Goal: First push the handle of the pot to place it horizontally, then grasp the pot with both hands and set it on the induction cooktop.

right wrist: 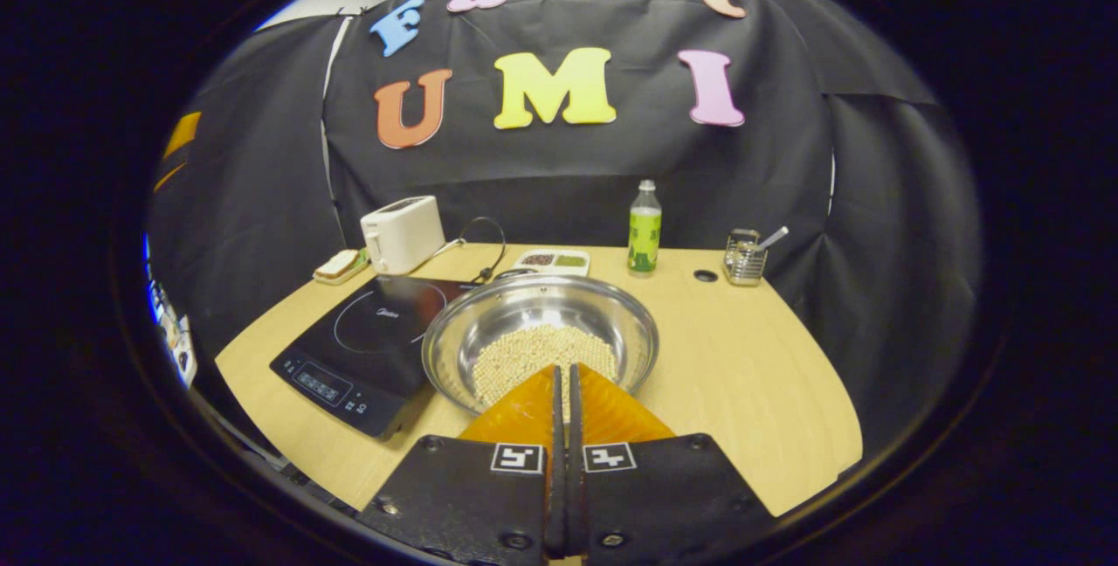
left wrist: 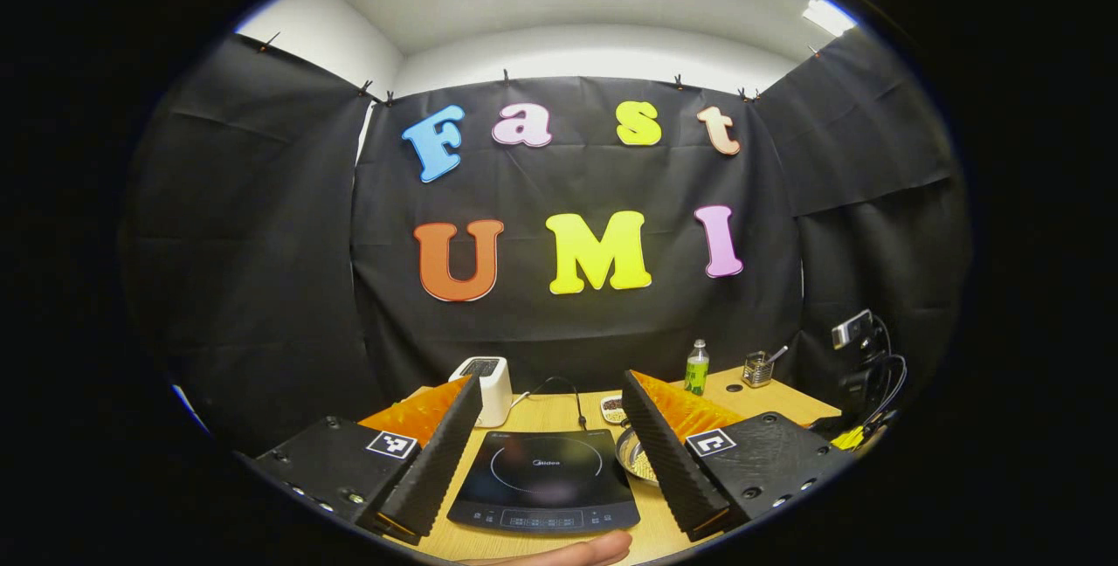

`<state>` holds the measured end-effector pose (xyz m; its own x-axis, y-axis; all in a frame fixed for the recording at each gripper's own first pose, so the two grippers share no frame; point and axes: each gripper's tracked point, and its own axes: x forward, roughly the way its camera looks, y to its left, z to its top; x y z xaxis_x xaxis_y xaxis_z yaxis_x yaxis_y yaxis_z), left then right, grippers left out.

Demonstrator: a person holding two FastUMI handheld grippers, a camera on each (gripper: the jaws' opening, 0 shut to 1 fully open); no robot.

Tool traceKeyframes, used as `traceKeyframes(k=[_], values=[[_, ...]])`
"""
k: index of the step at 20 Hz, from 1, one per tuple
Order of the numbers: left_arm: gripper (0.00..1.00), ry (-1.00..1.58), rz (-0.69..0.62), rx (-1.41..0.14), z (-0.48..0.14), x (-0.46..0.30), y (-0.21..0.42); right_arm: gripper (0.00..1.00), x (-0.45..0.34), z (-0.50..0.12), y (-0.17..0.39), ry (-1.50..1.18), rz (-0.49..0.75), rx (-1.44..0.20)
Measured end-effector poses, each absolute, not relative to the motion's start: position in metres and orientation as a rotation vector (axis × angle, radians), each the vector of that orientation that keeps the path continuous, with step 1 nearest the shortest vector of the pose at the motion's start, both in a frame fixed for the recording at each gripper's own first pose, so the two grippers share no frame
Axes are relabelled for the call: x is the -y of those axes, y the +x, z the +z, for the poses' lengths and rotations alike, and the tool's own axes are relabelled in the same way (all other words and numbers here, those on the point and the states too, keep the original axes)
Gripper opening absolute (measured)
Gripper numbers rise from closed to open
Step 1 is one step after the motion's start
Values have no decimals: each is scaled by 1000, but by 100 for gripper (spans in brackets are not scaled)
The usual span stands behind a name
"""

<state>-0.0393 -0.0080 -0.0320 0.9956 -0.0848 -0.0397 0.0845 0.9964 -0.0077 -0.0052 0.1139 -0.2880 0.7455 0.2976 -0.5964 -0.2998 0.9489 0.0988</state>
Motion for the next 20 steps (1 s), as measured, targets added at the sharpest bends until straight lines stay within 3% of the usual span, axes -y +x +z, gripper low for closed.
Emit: traceKeyframes(k=[7,20], values=[[96,-14,-89,-46,-38,7,-42,4,-139,-333,-34,-57,408,-728],[96,-50,-117,8,-29,15,-47,4,-124,-354,-36,-67,387,-776]])
